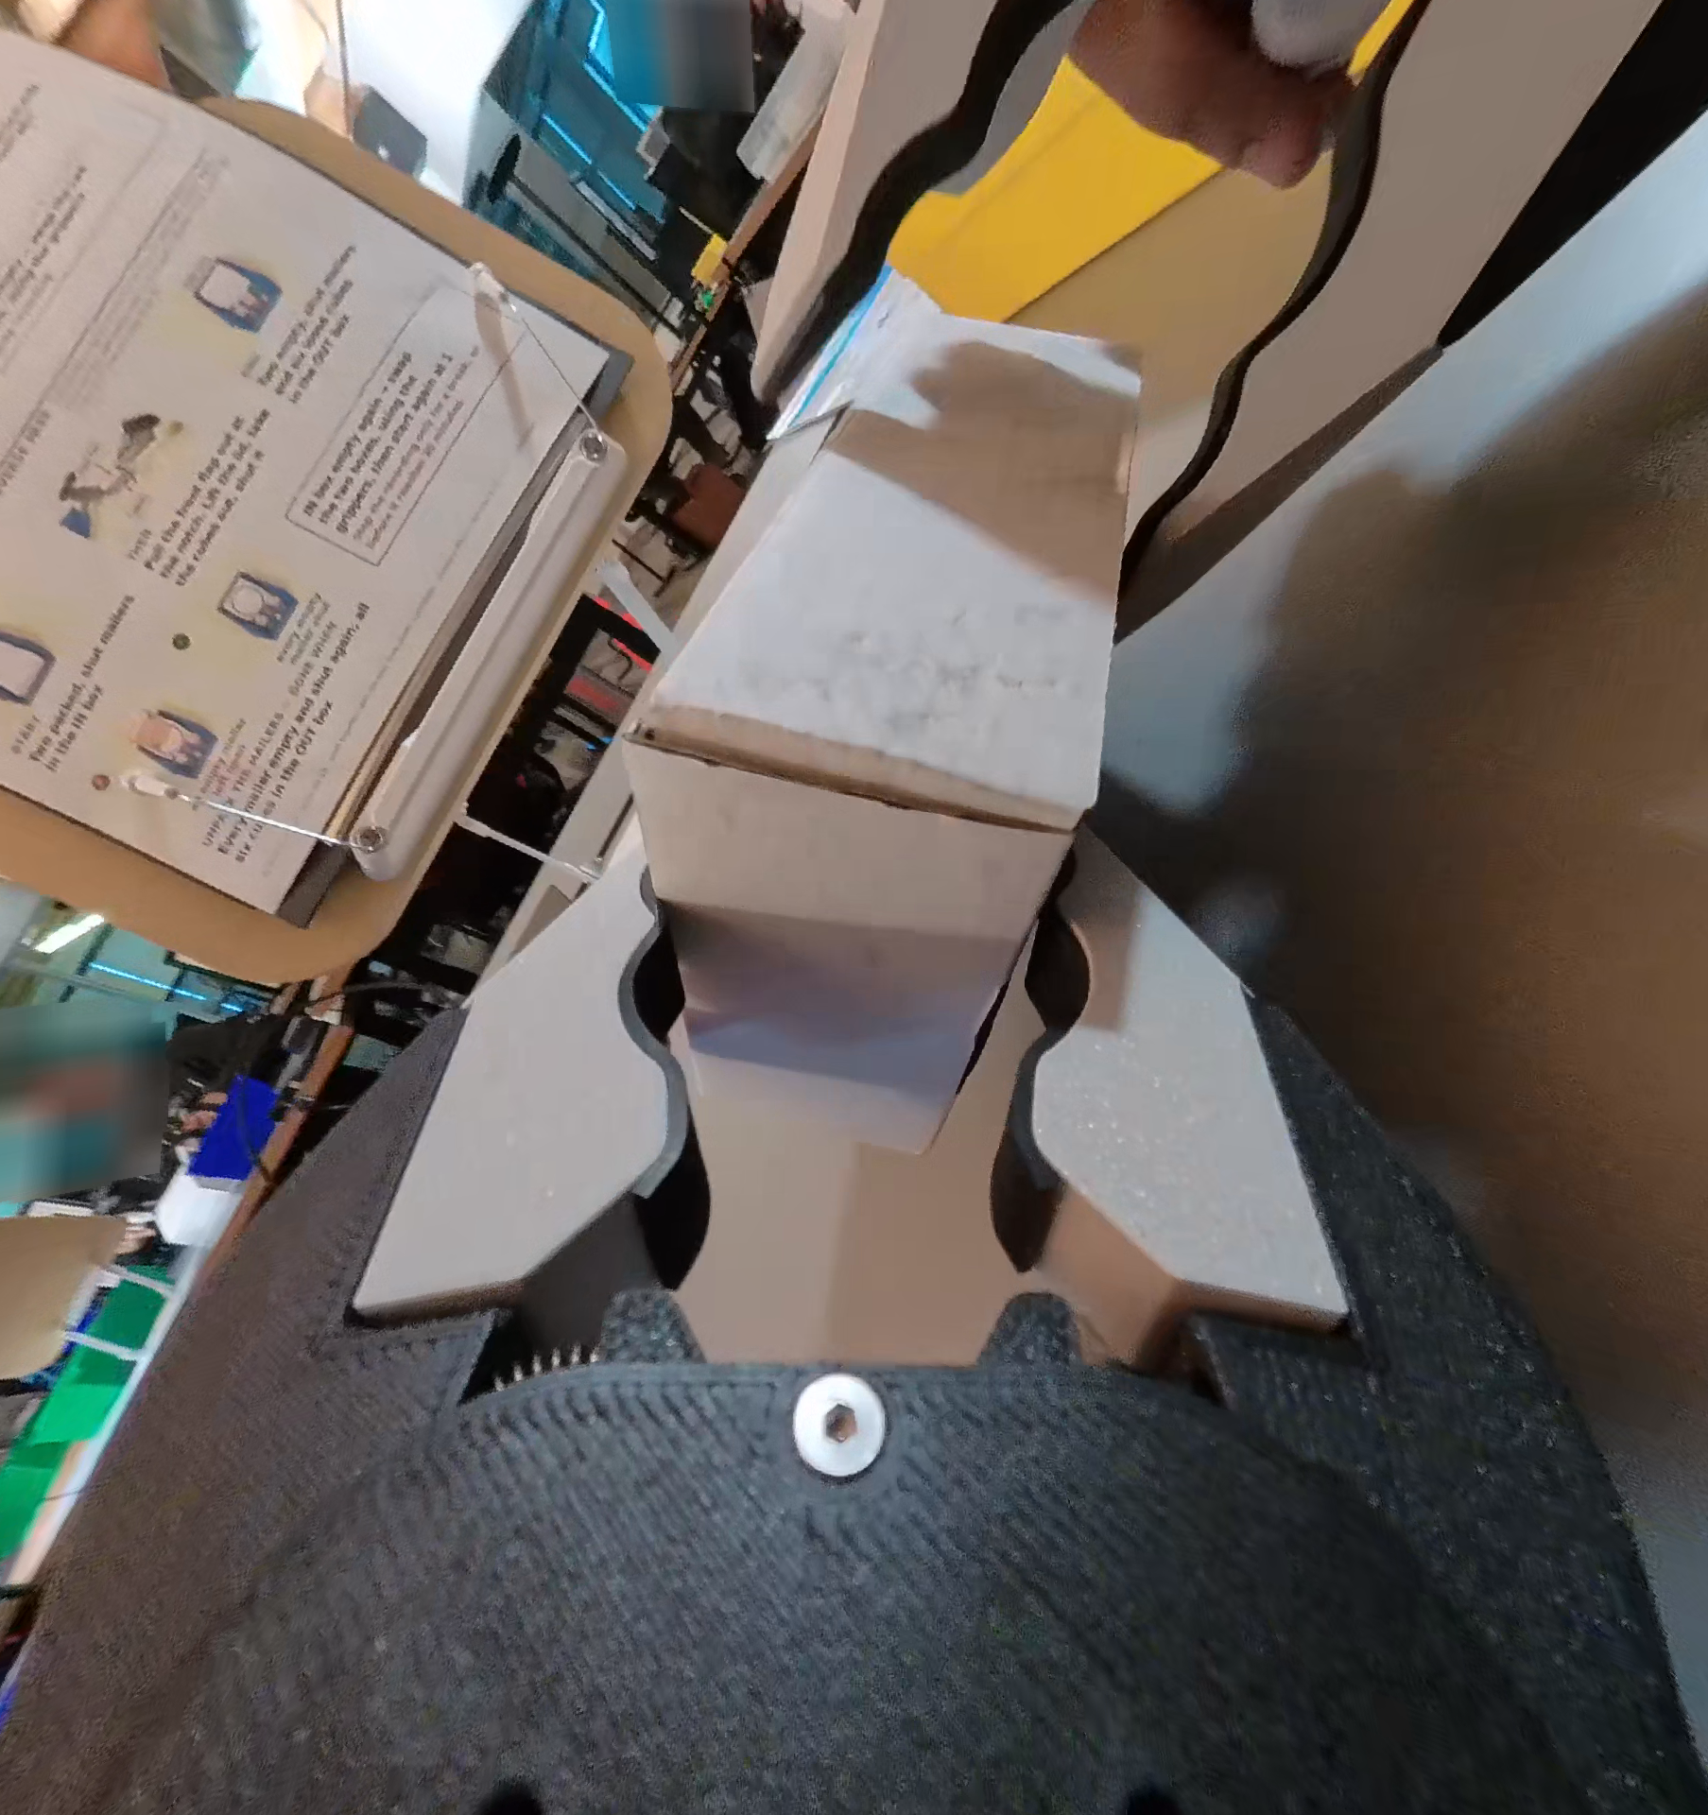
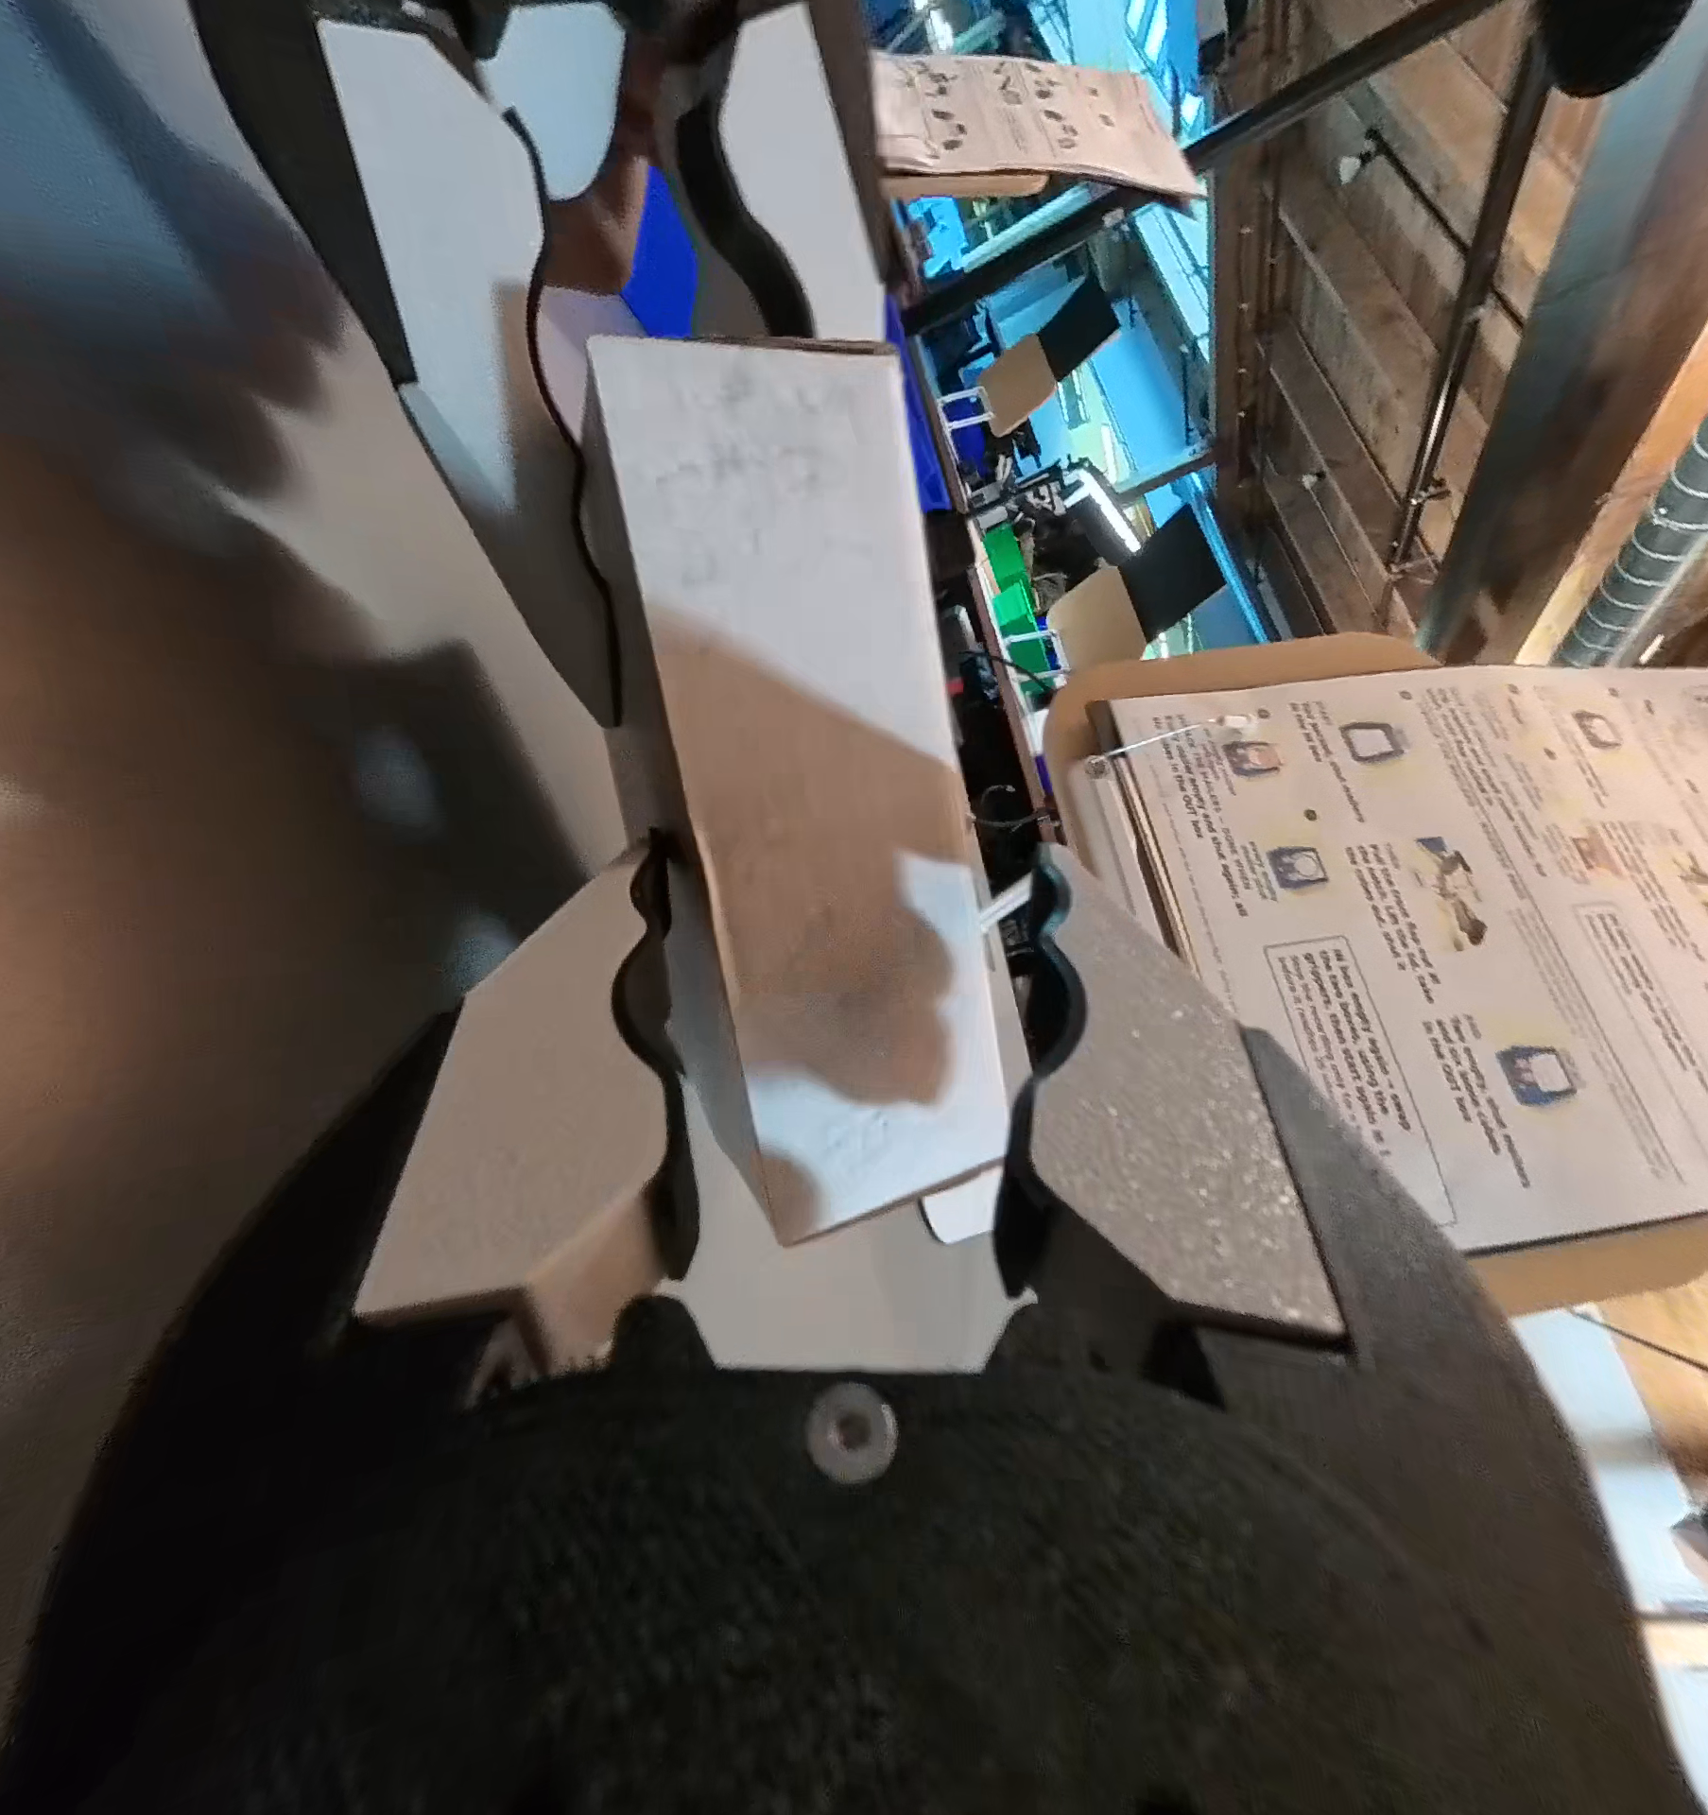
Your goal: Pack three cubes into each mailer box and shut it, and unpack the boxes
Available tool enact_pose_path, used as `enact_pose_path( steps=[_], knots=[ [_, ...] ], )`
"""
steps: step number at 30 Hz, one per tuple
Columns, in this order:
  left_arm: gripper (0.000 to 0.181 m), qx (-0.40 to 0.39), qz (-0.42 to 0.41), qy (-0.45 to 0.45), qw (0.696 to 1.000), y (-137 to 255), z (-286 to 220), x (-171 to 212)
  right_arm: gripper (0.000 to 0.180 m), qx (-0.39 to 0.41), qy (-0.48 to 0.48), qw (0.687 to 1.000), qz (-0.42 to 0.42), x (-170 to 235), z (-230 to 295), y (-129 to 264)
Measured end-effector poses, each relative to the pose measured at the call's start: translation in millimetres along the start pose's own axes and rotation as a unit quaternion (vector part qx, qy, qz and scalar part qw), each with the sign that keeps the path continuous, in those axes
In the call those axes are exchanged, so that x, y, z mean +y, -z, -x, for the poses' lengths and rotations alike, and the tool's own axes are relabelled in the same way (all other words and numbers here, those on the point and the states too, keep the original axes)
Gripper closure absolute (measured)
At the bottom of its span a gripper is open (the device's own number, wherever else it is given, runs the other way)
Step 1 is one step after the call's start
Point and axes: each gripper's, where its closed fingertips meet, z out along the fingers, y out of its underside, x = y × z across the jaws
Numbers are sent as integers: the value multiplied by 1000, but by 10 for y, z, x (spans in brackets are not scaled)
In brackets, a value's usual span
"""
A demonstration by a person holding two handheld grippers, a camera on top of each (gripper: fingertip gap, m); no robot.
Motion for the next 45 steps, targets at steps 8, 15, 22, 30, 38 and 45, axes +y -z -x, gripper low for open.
enact_pose_path(
  steps=[8,15,22,30,38,45],
  knots=[
    [110,-6,4,-13,1000,11,11,4,103,-8,-46,999,20,-14,-40,28],
    [109,1,-17,-71,997,16,-142,-196,117,-61,18,996,62,-49,206,-25],
    [104,-67,-55,56,995,55,159,-346,118,-31,44,992,115,-20,-115,28],
    [120,-81,-83,268,957,159,523,-194,119,124,57,967,217,418,-1492,667],
    [102,-23,-55,370,927,41,396,-72,118,147,56,896,416,2121,-1991,1765],
    [108,2,-30,381,924,-76,250,-8,118,42,111,854,507,3028,-1515,2124]
  ],
)
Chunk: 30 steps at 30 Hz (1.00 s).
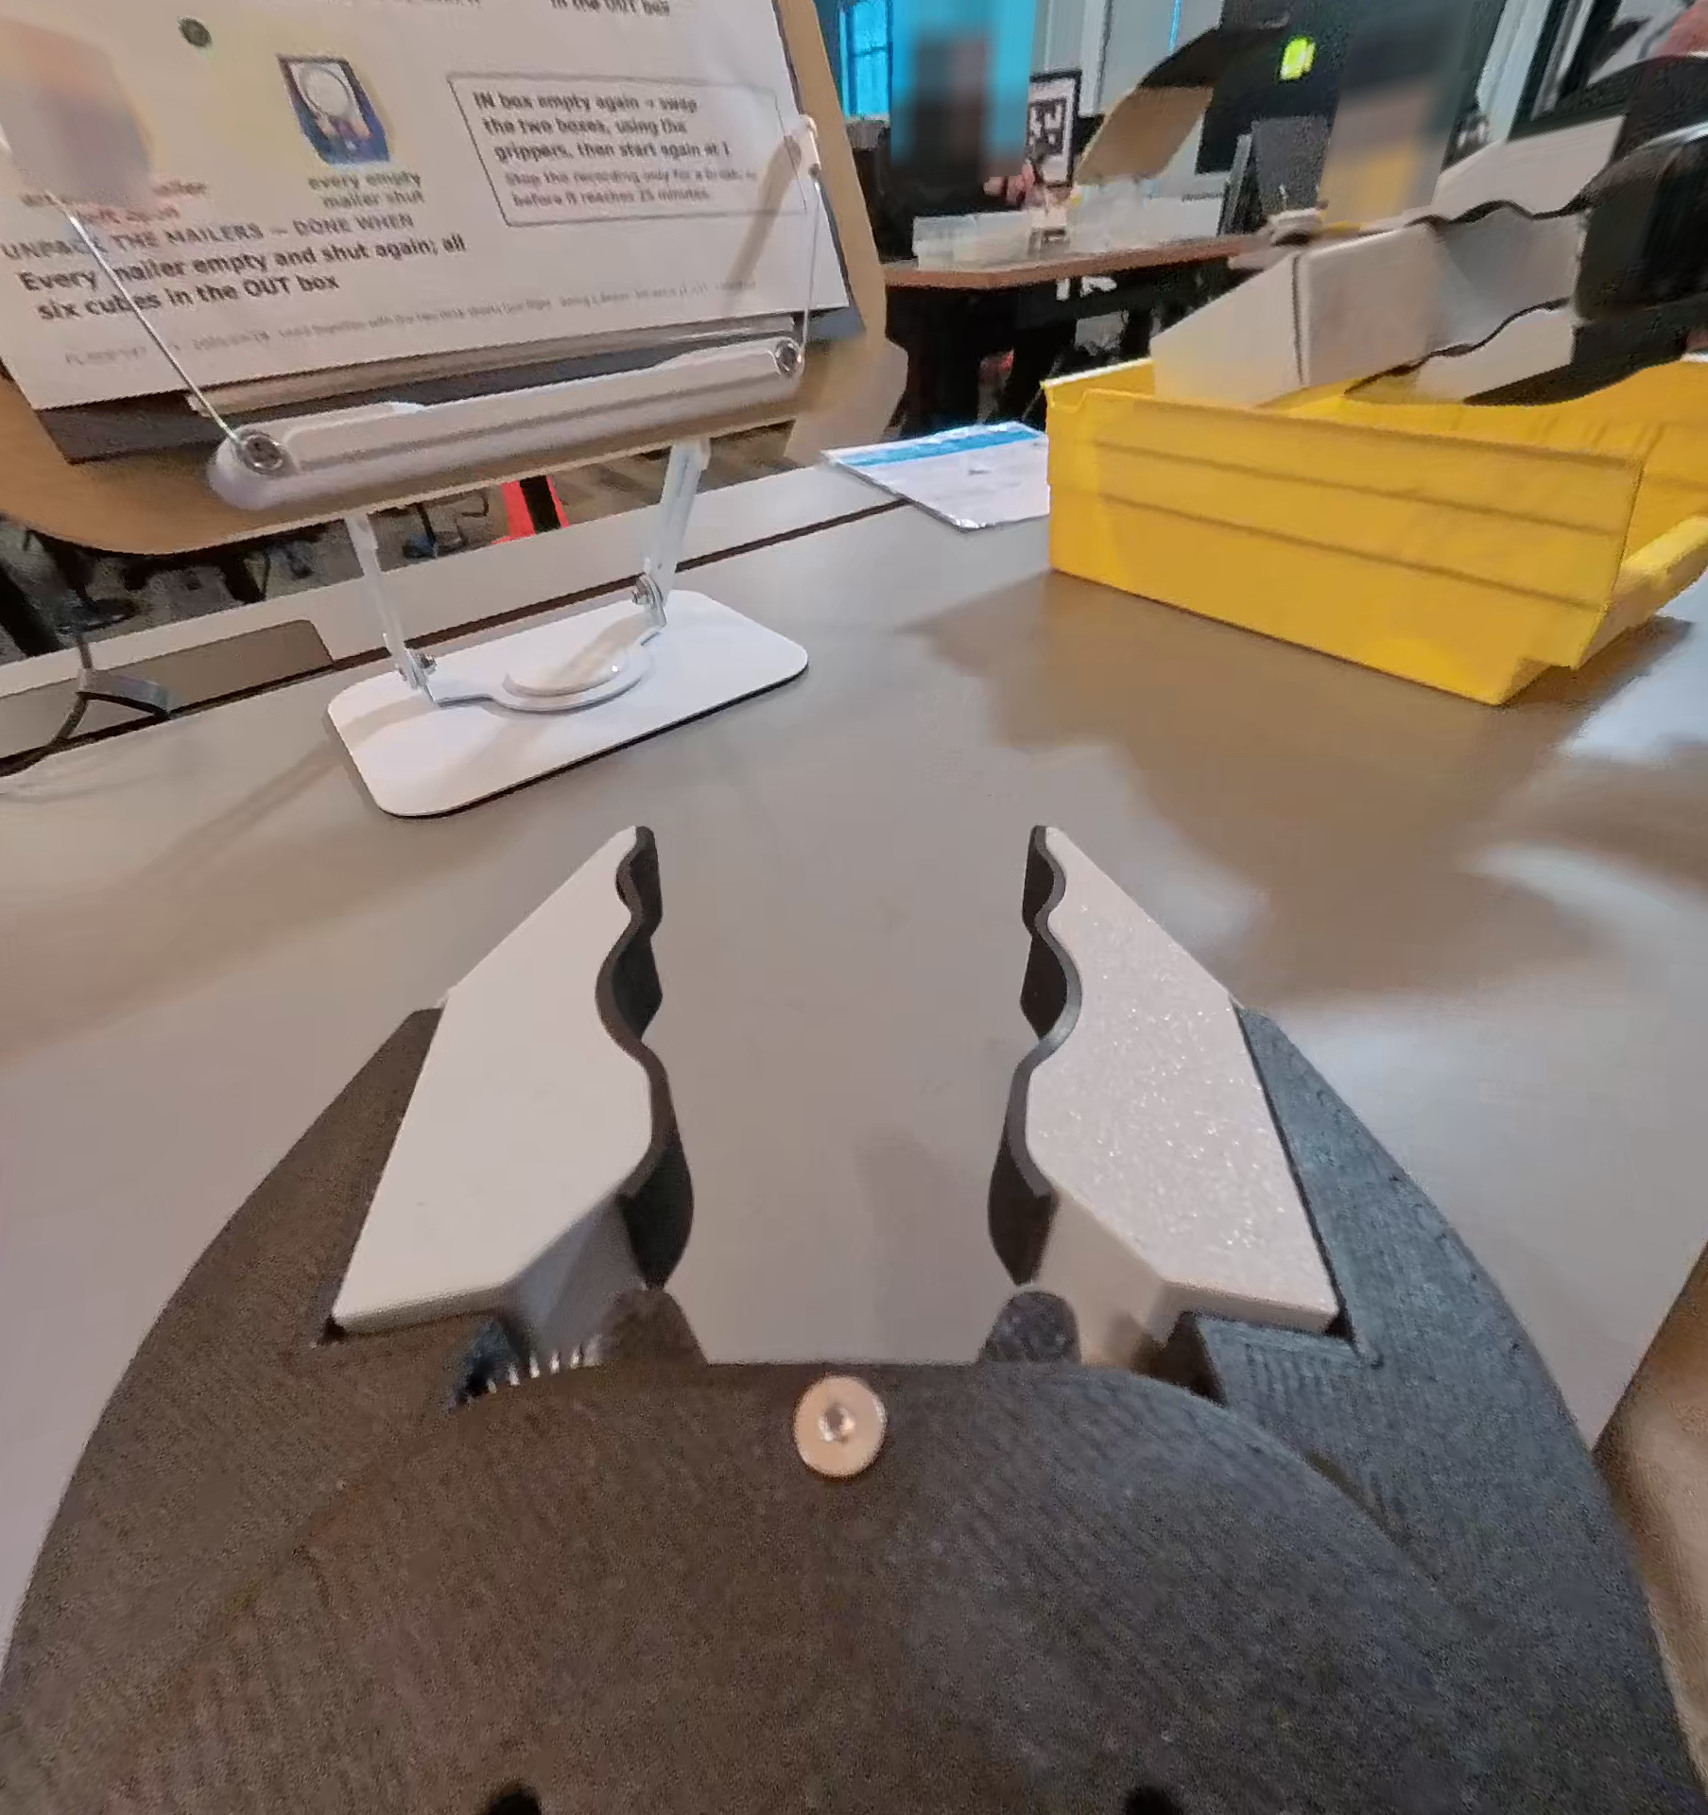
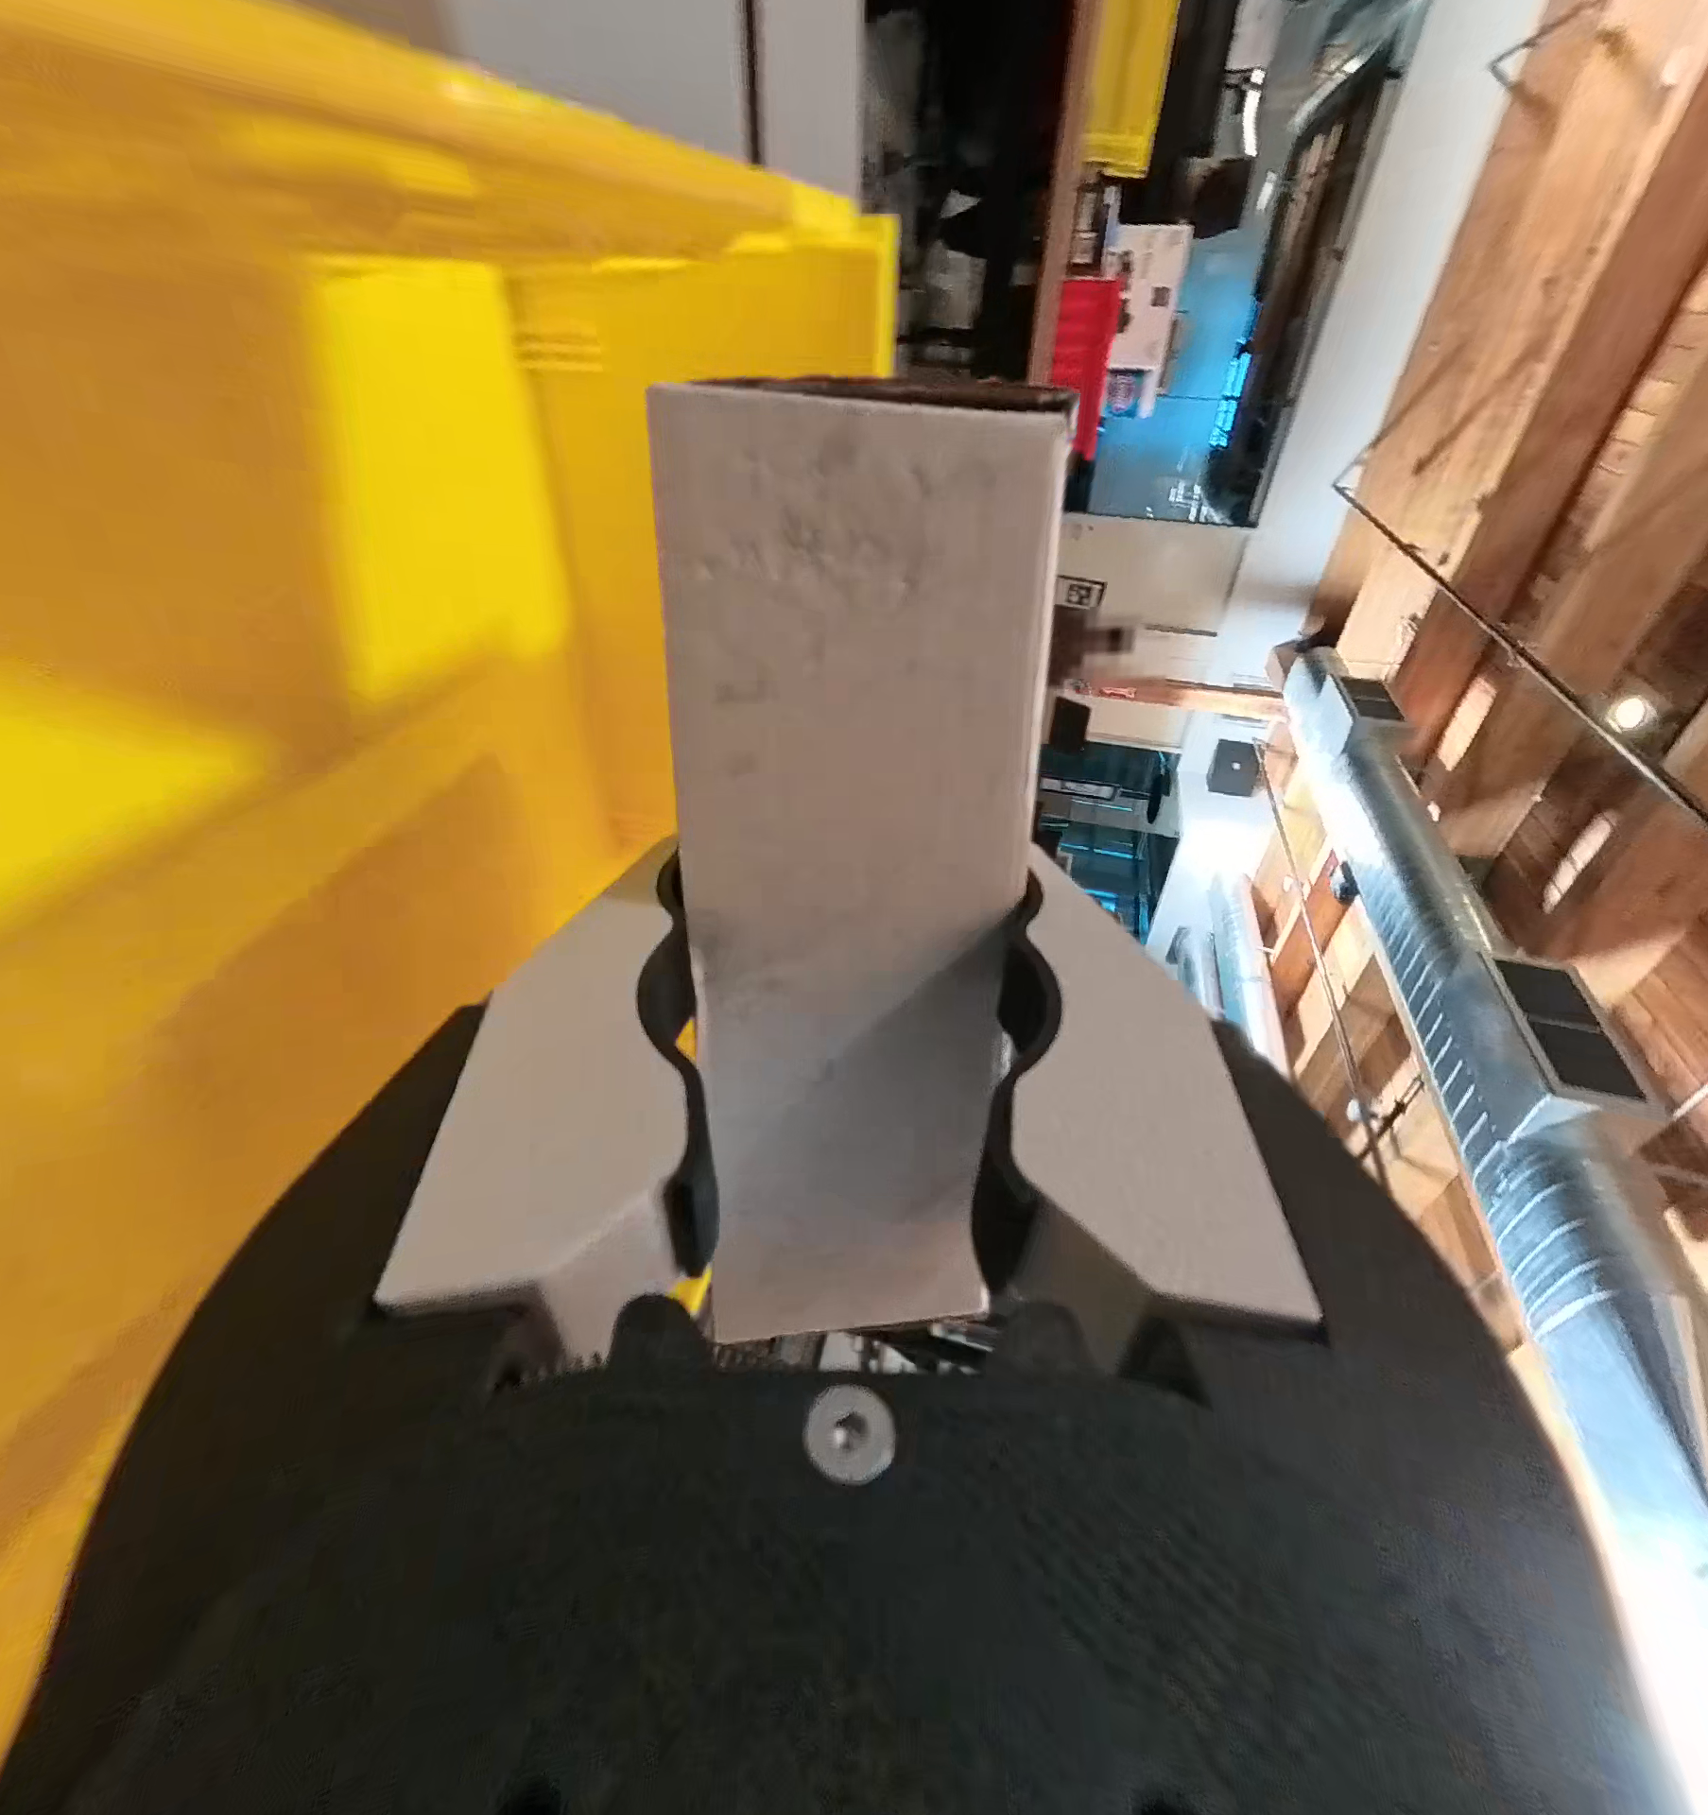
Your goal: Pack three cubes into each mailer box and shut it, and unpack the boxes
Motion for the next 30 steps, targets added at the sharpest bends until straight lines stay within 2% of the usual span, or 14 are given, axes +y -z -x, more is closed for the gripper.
enact_pose_path(
  steps=[5,15,19,22,28,30],
  knots=[
    [109,2,-4,-8,1000,-34,-49,-18,118,-18,70,997,-7,-101,280,-184],
    [110,4,-6,2,1000,-32,-34,-26,117,-77,23,995,-54,-237,512,-361],
    [110,6,-6,-3,1000,-33,-49,-25,116,-101,9,994,-37,-174,591,-358],
    [110,7,-7,-10,1000,-31,-66,-28,111,-132,-2,991,-6,-74,692,-288],
    [110,5,-10,-14,1000,-22,-71,-35,105,-114,-56,992,27,147,605,51],
    [110,3,-9,-15,1000,-23,-68,-34,117,-114,-82,990,28,232,572,183]
  ],
)
